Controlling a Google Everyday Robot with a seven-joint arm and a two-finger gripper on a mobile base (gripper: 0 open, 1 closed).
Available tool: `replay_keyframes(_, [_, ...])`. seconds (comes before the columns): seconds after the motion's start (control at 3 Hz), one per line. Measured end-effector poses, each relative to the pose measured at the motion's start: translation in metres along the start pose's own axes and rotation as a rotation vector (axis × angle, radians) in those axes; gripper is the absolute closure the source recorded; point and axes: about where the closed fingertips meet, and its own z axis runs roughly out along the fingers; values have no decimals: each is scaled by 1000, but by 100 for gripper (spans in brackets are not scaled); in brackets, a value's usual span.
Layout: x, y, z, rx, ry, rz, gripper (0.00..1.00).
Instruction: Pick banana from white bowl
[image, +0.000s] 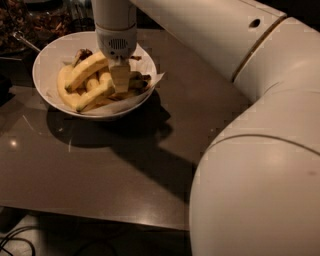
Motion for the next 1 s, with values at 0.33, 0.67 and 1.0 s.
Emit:
replay_keyframes(0.33, [5,11,-23,61,-51,22,100])
replay_keyframes(0.67, [13,34,-55,115,-113,37,100])
replay_keyframes(1.0, [16,57,-76,135,-155,39,100])
